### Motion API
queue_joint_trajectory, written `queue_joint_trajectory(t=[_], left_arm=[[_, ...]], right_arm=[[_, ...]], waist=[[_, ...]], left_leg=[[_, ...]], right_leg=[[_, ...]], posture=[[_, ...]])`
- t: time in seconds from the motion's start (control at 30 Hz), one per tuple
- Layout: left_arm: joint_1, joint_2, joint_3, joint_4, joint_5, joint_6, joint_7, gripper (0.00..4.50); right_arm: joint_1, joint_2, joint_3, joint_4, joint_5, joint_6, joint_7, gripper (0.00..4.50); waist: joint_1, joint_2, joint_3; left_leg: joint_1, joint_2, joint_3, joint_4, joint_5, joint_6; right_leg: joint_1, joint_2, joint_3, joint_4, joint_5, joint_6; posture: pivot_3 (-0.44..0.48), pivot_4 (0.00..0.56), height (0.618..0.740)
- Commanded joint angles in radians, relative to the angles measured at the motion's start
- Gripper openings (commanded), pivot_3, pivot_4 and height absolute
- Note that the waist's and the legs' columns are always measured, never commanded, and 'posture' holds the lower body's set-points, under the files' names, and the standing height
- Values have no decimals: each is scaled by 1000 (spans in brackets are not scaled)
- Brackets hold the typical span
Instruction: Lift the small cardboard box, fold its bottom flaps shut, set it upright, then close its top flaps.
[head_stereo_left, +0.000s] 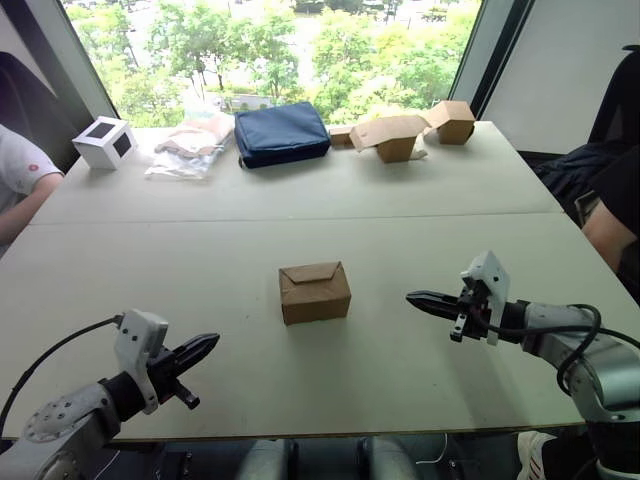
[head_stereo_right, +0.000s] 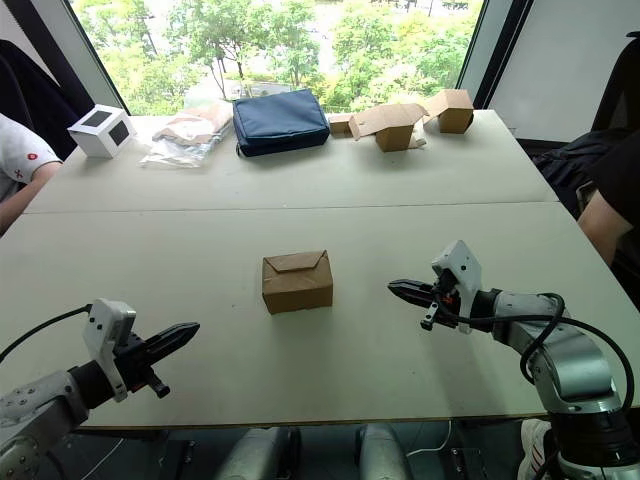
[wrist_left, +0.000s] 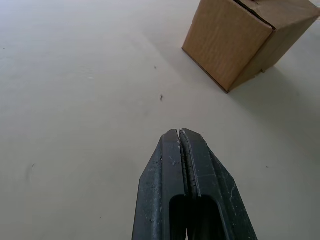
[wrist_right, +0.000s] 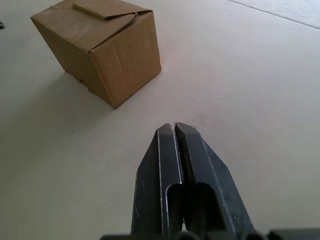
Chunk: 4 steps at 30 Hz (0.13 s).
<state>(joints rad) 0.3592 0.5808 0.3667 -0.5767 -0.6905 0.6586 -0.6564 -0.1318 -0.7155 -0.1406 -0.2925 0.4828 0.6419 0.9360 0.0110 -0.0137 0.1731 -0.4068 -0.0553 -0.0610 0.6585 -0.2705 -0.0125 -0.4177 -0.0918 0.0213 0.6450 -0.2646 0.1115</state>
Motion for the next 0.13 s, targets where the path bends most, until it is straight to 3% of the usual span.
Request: queue_joint_trajectory(t=[0.03,0.13], left_arm=[[-5,9,-10,-11,-44,20,-21,26],[-26,5,-10,-3,-53,24,-13,26]], right_arm=[[-16,-2,-4,2,16,-14,1,0],[-11,2,-1,11,16,-22,-1,0]], waist=[[0,0,0],[1,0,0]], left_leg=[[0,0,0,0,0,0],[0,0,0,0,0,0]], right_leg=[[0,0,0,0,0,0],[0,0,0,0,0,0]], posture=[[0,150,740],[0,150,740]])
